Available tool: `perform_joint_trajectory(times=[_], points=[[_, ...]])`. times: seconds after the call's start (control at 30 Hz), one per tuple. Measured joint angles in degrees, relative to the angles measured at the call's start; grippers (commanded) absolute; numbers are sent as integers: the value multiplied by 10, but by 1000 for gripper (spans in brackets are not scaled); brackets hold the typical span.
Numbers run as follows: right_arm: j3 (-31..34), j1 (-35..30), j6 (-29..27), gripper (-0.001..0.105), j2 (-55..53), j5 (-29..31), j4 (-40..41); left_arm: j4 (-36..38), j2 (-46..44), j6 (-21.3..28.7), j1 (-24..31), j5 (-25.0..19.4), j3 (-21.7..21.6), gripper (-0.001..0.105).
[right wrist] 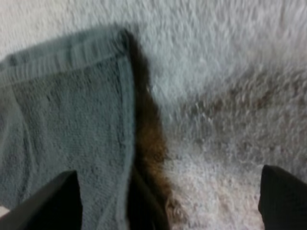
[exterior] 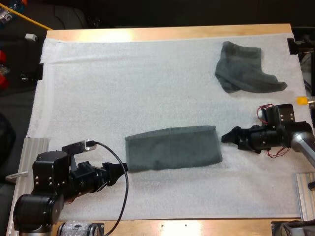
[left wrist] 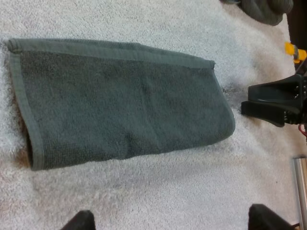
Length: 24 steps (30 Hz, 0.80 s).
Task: Pick towel from pile, fold and stack
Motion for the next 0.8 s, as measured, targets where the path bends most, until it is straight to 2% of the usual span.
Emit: perform_joint_trajectory(times=[0.2, 0.5, 0.6, 0.7, 0.8], points=[[0, 26, 16, 74, 17, -2, -11, 0, 0, 0, 0, 0, 0, 62], [-8, 112, 121, 74, 45, 2, -92, 1, 0, 0, 0, 0, 0, 62], [-10, 139, 140, 73, 53, 4, -116, 9, 0, 8, 0, -1, 0, 62], [-10, 159, 149, 68, 55, 17, -125, 15, 0, 18, 0, -2, 0, 62], [-10, 164, 157, 55, 55, 31, -126, 16, 0, 20, 0, -4, 0, 62]])
